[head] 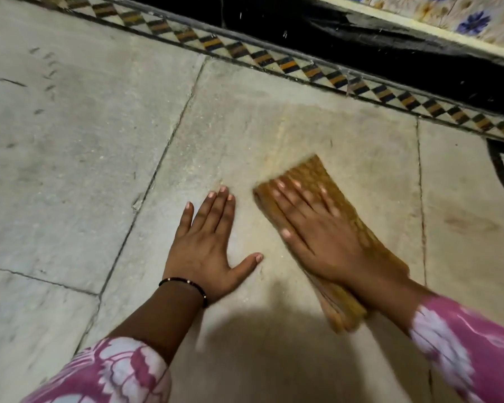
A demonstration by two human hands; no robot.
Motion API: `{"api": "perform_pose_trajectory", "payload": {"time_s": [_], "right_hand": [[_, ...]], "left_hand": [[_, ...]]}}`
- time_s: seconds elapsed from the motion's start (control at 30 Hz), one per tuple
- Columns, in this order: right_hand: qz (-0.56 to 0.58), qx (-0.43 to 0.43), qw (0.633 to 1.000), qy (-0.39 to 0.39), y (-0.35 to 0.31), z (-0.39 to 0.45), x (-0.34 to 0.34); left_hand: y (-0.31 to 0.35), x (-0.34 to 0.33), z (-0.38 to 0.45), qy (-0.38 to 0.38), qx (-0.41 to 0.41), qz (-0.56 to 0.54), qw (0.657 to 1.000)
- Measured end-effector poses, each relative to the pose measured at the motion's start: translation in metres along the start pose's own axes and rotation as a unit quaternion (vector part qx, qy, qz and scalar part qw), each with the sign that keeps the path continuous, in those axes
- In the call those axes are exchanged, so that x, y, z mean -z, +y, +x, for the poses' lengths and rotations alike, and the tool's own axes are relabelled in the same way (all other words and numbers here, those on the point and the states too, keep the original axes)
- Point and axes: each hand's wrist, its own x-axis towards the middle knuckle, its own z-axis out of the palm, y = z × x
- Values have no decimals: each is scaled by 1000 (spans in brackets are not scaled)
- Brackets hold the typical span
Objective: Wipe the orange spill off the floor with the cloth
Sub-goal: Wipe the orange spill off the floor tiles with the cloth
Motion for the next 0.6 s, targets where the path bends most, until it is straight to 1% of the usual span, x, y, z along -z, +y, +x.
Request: {"api": "perform_pose_trajectory", "payload": {"time_s": [0.03, 0.07, 0.13, 0.2, 0.23, 0.27, 0.3, 0.33, 0.37, 0.43, 0.47, 0.5, 0.53, 0.57, 0.6], "right_hand": [[-4, -12, 1000, -4, 10, -33, -4], [-9, -47, 999, -5, 26, -60, -5], [-3, -168, 986, 1, 61, -81, -3], [26, -298, 954, 16, 80, -59, -3], [42, -349, 936, 26, 83, -37, -2], [59, -380, 923, 28, 82, -16, 0], [72, -382, 921, 25, 73, 3, 0], [81, -352, 932, 19, 60, 18, 0], [77, -300, 951, 14, 44, 20, -2], [45, -159, 986, 4, 8, -1, -9], [27, -105, 994, 0, -6, -24, -11], [23, -74, 997, 4, -12, -50, -14], [26, -65, 998, 5, -9, -79, -18], [22, -82, 996, 2, 0, -107, -20], [16, -125, 992, -7, 15, -131, -21]], "left_hand": [[0, 0, 0, 1, 4, -2, 1000], [0, 1, 0, 1, 6, -1, 1000], [1, 1, 0, 1, 6, 3, 1000], [2, 1, 0, 0, 5, 8, 1000], [1, 1, -1, -1, 5, 11, 1000], [3, 1, -1, -1, 5, 14, 1000], [2, 1, -1, -2, 7, 18, 1000], [2, 2, -1, -2, 9, 22, 1000], [4, 1, -1, -1, 6, 24, 1000], [5, 1, -1, 2, 3, 22, 1000], [5, 2, -1, 3, 3, 22, 1000], [4, 2, -1, 6, 4, 22, 1000], [4, 1, -1, 11, 4, 22, 1000], [3, 0, -1, 16, 5, 22, 1000], [2, -1, -2, 20, 5, 20, 1000]]}}
